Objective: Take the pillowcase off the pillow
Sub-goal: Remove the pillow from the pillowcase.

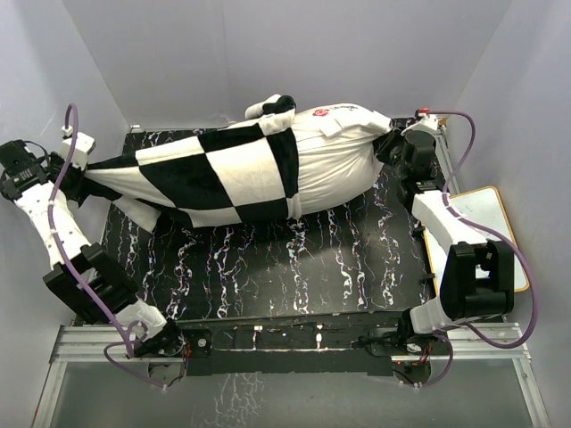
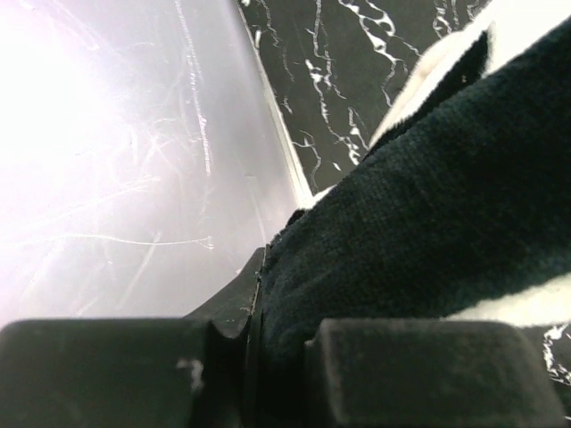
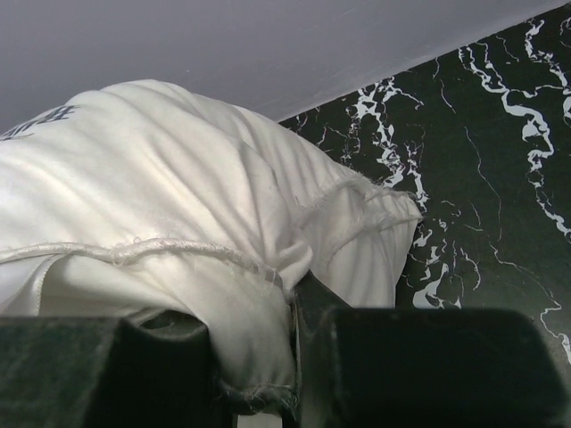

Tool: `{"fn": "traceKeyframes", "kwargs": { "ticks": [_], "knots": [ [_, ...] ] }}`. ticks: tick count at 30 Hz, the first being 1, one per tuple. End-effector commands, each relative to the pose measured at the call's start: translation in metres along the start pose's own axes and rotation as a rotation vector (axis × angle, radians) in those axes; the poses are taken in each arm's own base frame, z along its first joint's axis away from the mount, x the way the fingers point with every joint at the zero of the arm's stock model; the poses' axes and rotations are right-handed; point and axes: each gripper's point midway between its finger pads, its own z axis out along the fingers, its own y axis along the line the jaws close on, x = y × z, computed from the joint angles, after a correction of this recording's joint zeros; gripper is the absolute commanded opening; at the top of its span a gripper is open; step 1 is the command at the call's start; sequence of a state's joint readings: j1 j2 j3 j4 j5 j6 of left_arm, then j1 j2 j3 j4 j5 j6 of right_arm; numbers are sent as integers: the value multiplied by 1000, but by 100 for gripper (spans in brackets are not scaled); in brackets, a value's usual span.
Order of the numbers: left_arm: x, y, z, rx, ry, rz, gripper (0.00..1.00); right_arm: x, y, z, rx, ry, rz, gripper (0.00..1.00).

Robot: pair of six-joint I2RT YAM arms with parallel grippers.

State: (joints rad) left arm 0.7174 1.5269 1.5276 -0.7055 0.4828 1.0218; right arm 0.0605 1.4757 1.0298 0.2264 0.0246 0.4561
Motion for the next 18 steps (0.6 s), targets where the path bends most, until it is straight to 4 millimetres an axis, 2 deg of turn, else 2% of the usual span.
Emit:
{"fn": "traceKeyframes", "kwargs": {
  "ticks": [1, 4, 5, 11, 14, 18],
  "knots": [
    [44, 111, -49, -408, 195, -59, 0, -80, -133, -32, 470, -285, 105, 8],
    [42, 126, -53, -436, 196, -89, 0, -89, -153, -42, 503, -309, 164, 8],
    [35, 132, -57, -447, 182, -85, 0, -92, -156, -44, 509, -316, 178, 8],
    [10, 155, -68, -502, 113, -96, 0, -111, -171, -53, 570, -360, 207, 8],
    [6, 163, -70, -518, 113, -110, 0, -122, -181, -59, 611, -383, 224, 8],
    [-2, 181, -79, -582, 100, -96, 0, -137, -183, -59, 626, -407, 236, 8]
  ]
}}
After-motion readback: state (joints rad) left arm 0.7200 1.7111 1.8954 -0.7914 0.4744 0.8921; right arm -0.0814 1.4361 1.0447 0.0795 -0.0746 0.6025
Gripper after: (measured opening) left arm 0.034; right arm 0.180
